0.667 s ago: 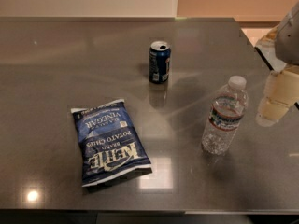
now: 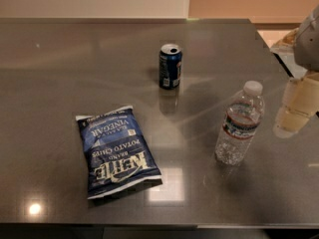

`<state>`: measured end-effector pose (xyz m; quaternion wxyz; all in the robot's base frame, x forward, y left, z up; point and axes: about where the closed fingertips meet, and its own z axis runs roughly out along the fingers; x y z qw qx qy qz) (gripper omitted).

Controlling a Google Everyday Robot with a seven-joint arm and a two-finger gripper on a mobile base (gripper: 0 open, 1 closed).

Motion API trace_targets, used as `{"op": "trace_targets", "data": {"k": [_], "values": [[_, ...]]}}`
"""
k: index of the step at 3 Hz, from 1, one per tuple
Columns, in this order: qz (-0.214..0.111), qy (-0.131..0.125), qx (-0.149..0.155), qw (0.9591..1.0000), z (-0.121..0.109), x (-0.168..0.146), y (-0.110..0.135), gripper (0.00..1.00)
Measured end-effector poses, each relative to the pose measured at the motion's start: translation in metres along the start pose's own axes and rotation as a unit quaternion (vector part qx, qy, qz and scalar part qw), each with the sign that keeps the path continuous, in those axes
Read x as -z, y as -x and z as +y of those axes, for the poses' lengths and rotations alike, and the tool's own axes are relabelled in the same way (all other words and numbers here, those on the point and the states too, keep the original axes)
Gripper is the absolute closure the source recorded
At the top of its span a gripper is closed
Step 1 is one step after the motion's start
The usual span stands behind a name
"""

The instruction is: Move water bottle near blue chip bag

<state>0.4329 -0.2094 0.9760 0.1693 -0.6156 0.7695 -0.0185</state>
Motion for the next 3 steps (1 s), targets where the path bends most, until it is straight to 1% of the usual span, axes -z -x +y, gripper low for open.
{"op": "trace_targets", "data": {"k": [1, 2, 3], "values": [[-0.041, 0.012, 0.008, 0.9991, 0.011, -0.005, 0.005, 0.0], [-0.086, 0.022, 0.016, 0.9959, 0.022, -0.012, 0.014, 0.0], [-0.122, 0.031, 0.016, 0.9919, 0.028, -0.023, 0.022, 0.0]]}}
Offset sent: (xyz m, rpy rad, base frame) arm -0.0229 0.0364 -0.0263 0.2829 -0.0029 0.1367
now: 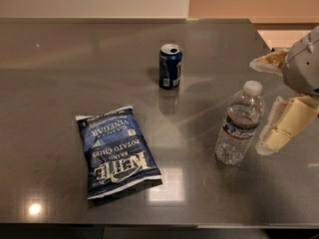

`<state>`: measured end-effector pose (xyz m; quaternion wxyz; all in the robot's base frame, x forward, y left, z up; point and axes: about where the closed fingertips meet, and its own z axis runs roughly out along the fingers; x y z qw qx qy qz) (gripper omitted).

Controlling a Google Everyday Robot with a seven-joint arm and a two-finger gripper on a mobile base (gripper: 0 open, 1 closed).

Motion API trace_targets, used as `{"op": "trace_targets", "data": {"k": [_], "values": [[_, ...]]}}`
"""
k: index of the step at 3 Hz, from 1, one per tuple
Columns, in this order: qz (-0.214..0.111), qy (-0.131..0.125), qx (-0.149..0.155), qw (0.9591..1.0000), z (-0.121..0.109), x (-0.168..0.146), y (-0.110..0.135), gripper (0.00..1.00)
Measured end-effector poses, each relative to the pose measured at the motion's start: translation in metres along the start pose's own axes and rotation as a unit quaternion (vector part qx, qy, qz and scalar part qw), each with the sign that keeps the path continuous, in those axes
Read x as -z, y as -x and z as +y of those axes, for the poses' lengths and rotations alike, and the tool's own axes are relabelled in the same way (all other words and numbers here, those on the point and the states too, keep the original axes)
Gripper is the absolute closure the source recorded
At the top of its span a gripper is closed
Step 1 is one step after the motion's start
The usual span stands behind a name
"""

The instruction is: Move water bottle near blue chip bag

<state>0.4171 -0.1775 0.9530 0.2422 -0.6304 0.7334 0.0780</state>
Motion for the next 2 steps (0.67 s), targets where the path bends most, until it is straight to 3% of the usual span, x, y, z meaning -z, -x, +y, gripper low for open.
{"op": "trace_targets", "data": {"k": [1, 2], "values": [[-0.031, 0.013, -0.005, 0.9994, 0.0048, -0.0129, 0.0043, 0.0], [-0.057, 0.028, -0.013, 0.9979, 0.0098, -0.02, 0.0071, 0.18]]}}
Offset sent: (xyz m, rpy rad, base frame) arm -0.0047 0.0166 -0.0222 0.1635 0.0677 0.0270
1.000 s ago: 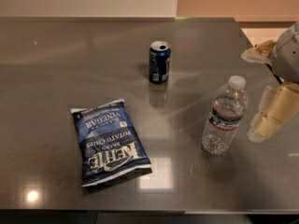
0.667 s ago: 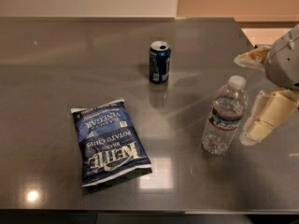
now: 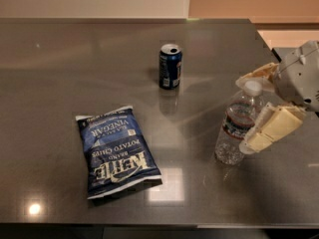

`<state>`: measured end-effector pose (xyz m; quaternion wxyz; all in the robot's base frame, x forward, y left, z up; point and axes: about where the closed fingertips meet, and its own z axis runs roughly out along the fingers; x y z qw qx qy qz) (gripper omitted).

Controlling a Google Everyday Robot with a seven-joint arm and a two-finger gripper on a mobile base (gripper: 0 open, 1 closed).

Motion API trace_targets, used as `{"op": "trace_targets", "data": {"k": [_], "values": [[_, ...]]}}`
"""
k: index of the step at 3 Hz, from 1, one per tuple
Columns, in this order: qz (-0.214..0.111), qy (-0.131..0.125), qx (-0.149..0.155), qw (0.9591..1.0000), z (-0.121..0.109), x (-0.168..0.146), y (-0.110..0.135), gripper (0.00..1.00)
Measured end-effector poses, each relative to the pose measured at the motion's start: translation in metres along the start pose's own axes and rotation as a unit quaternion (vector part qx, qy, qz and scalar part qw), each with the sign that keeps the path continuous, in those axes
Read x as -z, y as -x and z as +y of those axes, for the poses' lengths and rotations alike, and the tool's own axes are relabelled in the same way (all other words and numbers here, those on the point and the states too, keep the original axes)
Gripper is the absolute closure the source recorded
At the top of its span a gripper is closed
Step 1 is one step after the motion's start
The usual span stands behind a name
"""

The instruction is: Move water bottle near blue chip bag

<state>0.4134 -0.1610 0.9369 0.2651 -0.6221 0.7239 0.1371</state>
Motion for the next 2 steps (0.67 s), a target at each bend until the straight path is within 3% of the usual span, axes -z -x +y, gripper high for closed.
{"op": "trace_targets", "data": {"k": [2], "values": [[-0.015, 0.011, -0.004, 0.9998, 0.0017, -0.0008, 0.0071, 0.65]]}}
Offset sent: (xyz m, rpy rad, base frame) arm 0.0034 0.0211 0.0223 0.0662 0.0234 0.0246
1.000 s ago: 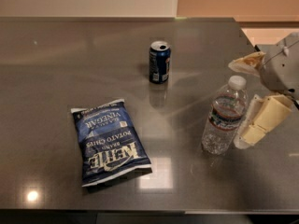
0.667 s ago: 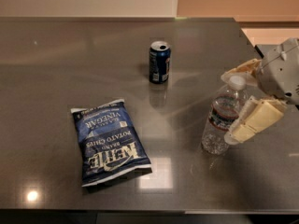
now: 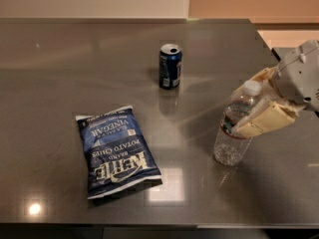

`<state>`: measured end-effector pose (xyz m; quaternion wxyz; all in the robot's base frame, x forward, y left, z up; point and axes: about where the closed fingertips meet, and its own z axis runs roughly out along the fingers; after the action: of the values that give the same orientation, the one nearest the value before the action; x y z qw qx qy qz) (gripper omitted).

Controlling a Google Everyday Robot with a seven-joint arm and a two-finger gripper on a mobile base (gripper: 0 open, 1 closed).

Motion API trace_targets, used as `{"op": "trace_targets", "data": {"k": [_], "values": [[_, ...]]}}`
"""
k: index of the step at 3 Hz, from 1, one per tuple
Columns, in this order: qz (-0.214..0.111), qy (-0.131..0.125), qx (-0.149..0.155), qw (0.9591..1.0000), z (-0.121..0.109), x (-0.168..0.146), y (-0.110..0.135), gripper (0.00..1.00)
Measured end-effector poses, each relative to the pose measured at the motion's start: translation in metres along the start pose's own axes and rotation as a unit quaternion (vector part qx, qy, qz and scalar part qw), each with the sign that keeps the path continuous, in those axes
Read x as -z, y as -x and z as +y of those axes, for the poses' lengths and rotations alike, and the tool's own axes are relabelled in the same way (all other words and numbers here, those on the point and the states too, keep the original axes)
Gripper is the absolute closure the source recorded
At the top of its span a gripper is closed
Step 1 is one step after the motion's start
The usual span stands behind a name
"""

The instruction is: Move water bottle near blue chip bag

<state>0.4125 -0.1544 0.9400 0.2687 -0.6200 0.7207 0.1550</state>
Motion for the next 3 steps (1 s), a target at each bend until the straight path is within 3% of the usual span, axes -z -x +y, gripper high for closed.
{"op": "trace_targets", "data": {"k": [1, 2, 3], "values": [[-0.009, 0.003, 0.005, 0.9999, -0.002, 0.003, 0.02, 0.88], [-0.021, 0.007, 0.015, 0.9996, -0.003, 0.001, 0.043, 1.0], [-0.03, 0.016, 0.021, 0.9992, -0.004, -0.012, 0.058, 1.0]]}}
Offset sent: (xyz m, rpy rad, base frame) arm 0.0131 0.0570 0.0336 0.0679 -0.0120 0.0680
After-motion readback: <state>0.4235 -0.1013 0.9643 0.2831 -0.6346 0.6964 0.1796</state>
